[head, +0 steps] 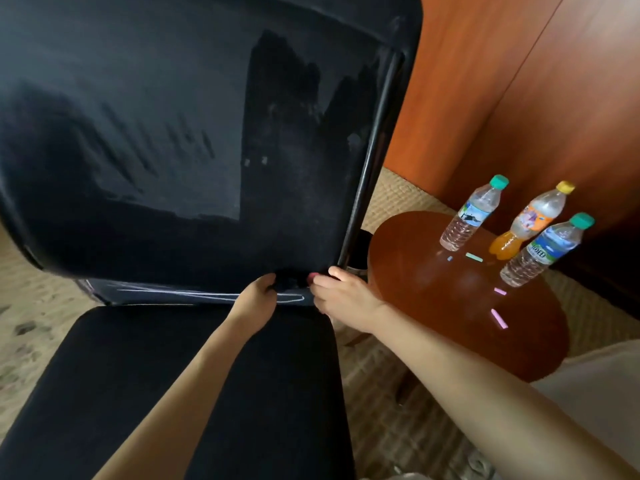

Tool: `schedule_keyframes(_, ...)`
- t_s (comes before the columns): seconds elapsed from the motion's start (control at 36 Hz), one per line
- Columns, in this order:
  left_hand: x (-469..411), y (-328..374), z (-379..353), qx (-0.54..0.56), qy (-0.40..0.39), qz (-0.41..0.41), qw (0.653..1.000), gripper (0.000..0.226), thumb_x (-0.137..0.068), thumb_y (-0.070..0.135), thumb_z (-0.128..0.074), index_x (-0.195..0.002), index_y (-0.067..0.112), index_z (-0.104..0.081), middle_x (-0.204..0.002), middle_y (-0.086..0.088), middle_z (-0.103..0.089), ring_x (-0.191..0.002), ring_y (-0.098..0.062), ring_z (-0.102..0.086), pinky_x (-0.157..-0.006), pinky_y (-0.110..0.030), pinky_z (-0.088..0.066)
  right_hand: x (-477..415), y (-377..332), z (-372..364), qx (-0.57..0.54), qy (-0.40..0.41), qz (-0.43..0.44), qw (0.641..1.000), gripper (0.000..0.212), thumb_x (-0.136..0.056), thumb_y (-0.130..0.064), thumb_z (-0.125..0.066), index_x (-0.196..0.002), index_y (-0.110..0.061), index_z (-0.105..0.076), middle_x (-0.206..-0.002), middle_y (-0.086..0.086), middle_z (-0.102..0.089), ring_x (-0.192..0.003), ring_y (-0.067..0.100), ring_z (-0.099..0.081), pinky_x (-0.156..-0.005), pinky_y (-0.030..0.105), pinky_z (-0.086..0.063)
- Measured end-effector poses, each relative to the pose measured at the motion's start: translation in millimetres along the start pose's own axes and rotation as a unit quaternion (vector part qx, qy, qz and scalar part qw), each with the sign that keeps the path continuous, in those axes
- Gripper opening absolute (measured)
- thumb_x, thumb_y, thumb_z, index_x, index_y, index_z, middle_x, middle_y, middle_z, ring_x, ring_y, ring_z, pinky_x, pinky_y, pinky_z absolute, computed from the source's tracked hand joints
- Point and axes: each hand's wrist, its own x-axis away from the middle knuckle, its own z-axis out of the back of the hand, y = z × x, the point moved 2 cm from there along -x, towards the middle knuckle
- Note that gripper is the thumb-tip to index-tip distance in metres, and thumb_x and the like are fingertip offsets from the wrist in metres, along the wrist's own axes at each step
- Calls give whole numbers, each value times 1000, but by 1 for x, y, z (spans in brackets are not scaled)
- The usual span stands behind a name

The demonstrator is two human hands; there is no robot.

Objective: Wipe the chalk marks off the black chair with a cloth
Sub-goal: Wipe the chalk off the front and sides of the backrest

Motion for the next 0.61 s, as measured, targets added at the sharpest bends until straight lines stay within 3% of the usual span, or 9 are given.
schedule_keyframes(0.11,4,-6,3,17,9,8,1000,50,-97,8,-37,-146,16,-35,-142,-9,-47,-96,-19,-58,-75,-22,-38,0,3,9,-75,115,-50,989,29,-85,-11,-44,-74,-14,-70,-86,2,-65,-99,23,-59,-84,37,-37)
schedule_keyframes(0.17,8,-11,3,25,1,5,1000,52,-98,9,-37,-149,17,-30,-145,-7,-45,-86,-10,-54,-72,-22,-39,3,19,21,-116,195,-89,970,17,-84,-10,-51,-83,-9,-69,-100,8,-66,-105,26,-51,-83,39,-37)
schedule_keyframes(0.25,9,-15,4,36,1,2,999,53,-100,12,-39,-150,19,-26,-143,-8,-46,-67,2,-43,-58,-11,-34,1,48,33,-122,260,-182,940,20,-82,-7,-56,-96,-7,-70,-108,12,-66,-105,26,-47,-87,39,-41)
schedule_keyframes(0.33,7,-17,7,53,11,8,998,53,-99,13,-40,-150,20,-26,-121,-1,-57,-63,3,-39,-54,-10,-34,-8,50,28,-132,262,-224,930,27,-81,-2,-47,-95,-6,-70,-108,13,-66,-102,26,-48,-87,37,-45)
schedule_keyframes(0.42,9,-20,11,57,14,8,998,54,-99,15,-41,-150,22,-24,-87,14,-52,-61,2,-38,-48,-8,-36,-19,39,20,-181,275,-260,908,26,-78,3,-45,-87,-1,-68,-105,14,-66,-96,26,-49,-85,36,-45)
schedule_keyframes(0.44,10,-21,12,55,15,6,998,54,-99,15,-41,-150,22,-24,-92,11,-55,-61,2,-39,-50,-9,-35,-23,34,17,-193,270,-269,904,23,-77,4,-47,-86,-1,-68,-105,14,-66,-95,27,-52,-84,37,-46)
schedule_keyframes(0.53,11,-24,20,38,32,5,999,55,-99,15,-41,-150,22,-24,-135,-5,-52,-62,3,-42,-53,-9,-35,-34,22,11,-211,266,-283,897,23,-66,9,-61,-87,-1,-68,-103,14,-66,-89,31,-56,-76,41,-53)
schedule_keyframes(0.61,10,-27,27,35,45,8,998,55,-99,16,-41,-151,23,-24,-141,-3,-47,-62,4,-43,-50,-6,-38,-42,14,4,-228,264,-298,889,34,-57,10,-72,-90,-2,-69,-101,13,-66,-86,32,-57,-75,40,-54)
